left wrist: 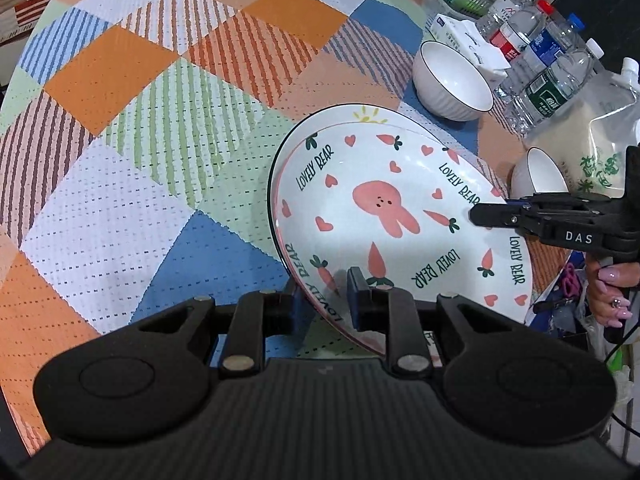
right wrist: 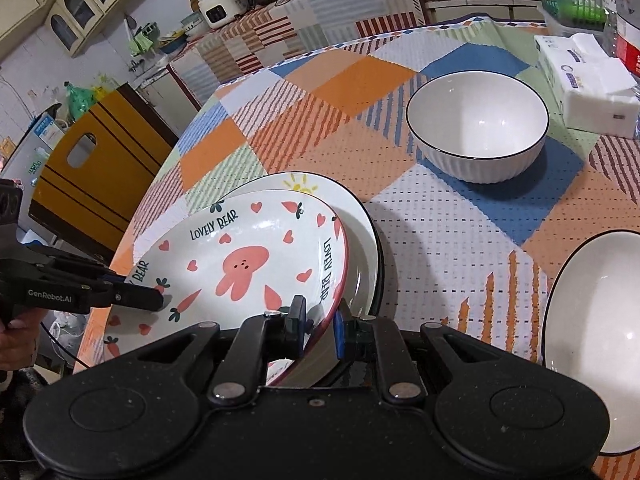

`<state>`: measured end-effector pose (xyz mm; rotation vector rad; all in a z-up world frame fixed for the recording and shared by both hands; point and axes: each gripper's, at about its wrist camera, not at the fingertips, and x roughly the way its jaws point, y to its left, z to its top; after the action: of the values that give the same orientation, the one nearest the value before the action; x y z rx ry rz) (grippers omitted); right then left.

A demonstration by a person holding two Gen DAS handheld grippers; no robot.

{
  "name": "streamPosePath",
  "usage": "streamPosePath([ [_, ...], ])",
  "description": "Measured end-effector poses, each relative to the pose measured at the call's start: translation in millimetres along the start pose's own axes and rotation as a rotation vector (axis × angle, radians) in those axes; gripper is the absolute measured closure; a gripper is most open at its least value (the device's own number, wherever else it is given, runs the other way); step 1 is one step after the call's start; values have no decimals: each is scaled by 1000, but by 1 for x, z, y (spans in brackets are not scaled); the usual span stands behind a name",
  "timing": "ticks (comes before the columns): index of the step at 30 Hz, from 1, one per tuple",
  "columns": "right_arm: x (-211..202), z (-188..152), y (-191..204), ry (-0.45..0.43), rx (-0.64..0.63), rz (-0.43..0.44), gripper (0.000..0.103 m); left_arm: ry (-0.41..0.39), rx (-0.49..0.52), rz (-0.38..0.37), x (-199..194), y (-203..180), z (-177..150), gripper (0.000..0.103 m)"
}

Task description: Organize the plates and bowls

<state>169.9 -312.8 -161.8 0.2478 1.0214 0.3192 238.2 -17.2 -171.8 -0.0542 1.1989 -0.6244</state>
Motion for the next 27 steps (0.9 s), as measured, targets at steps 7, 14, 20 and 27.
streamPosePath([
  [7,2,3,14,25,-57,-63,82,15,-24,6,6,3,0,81],
  [14,8,5,34,65,-123,-179,76,33,-34,6,13,4,-2,80],
  [20,13,5,55,85,-166,-320,73,37,-43,5,17,4,-5,80],
  [27,25,-1,78,53,-312,-486,74,16,-8,60,16,-5,-4,81],
])
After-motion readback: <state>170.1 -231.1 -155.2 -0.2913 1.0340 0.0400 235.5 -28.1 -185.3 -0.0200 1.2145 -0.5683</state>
